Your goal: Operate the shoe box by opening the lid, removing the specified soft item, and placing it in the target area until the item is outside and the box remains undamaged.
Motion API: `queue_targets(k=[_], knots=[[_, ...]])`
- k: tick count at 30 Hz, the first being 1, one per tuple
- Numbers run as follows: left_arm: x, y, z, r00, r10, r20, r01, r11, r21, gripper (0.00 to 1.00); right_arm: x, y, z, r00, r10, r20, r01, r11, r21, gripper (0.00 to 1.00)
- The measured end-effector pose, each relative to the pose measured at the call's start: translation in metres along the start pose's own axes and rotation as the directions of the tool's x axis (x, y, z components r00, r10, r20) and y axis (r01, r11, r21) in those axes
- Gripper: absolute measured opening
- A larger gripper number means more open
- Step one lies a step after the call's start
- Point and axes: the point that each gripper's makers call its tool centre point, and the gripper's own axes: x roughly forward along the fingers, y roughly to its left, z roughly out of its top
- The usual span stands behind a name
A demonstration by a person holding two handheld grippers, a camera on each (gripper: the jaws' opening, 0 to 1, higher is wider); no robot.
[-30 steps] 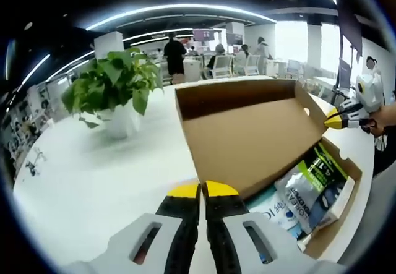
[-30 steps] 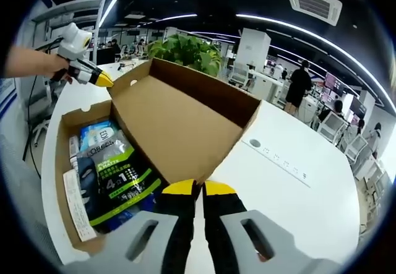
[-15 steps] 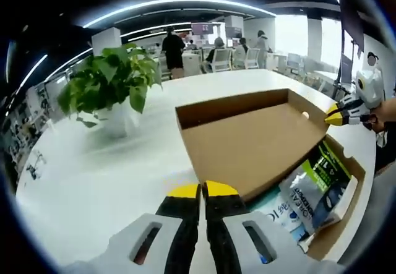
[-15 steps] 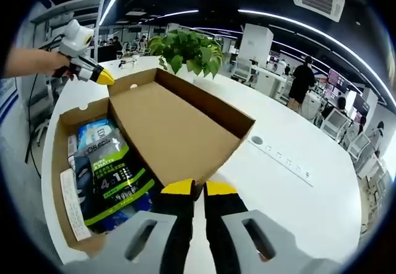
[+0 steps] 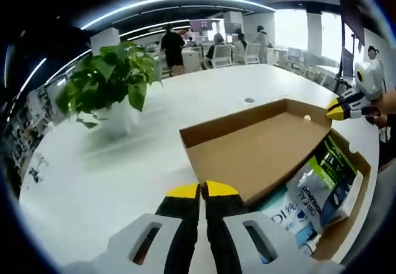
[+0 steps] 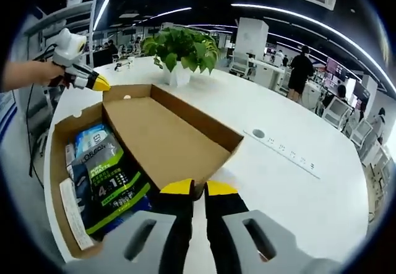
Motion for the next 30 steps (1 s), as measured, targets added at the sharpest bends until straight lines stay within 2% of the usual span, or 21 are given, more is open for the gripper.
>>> queue_targets(k=[17, 27, 30], knots=[[0.0084, -0.001, -0.0005, 1.0, -0.006, -0.018, 0.006, 1.0, -0.013, 0.0, -0.001, 0.0004, -0.0049, 1.0, -0.007, -0.005, 0.007, 0.998, 0.057, 0.04], [0.0107, 0.0011, -0.0018, 1.0, -0.005, -0.028, 0.003, 0.997, -0.078, 0.0, 0.0008, 0.0, -0.0048, 1.0, -0.007, -0.005, 0.007, 0.996, 0.088, 0.06], [0.0094, 0.0008, -0.0017, 1.0, -0.004, -0.025, 0.002, 0.997, -0.081, 0.0, 0.0007, -0.0002, -0.004, 1.0, 0.006, -0.004, -0.006, 0.991, 0.134, 0.06]])
